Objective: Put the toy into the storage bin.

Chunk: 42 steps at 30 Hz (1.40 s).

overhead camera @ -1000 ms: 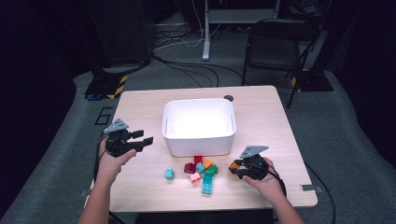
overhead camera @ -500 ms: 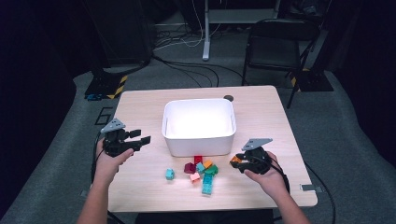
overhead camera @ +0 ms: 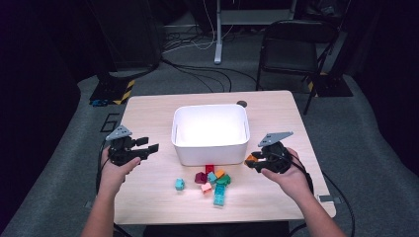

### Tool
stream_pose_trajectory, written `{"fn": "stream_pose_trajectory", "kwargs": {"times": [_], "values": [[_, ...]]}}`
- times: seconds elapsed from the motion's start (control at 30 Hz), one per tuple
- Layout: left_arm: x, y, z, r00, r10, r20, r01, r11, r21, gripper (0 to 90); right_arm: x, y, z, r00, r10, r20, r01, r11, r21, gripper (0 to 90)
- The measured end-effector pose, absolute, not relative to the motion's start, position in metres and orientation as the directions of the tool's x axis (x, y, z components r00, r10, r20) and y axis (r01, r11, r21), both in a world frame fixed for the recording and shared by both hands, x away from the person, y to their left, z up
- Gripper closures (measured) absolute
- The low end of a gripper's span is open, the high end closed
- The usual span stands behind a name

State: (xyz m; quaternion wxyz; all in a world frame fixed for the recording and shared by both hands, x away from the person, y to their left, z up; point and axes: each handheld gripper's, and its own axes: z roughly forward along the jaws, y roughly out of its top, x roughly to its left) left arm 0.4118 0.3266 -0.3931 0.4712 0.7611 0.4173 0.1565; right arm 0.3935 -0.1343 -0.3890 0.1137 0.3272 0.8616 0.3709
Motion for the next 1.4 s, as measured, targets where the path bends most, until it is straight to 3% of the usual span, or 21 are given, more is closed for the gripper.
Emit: {"fn": "stream_pose_trajectory", "kwargs": {"times": [0.93, 1.4], "values": [[0.412, 0.331, -0.394, 0.598, 0.785, -0.161, 0.490, -0.199, 0.849, 41.0, 0.427, -0.130, -0.325, -0.758, 0.648, 0.078, 0.482, 0.476, 0.735, 58.6], [0.413, 0.332, -0.395, 0.595, 0.786, -0.167, 0.496, -0.195, 0.846, 41.0, 0.455, -0.098, -0.329, -0.773, 0.629, 0.079, 0.468, 0.482, 0.741, 58.6]]}}
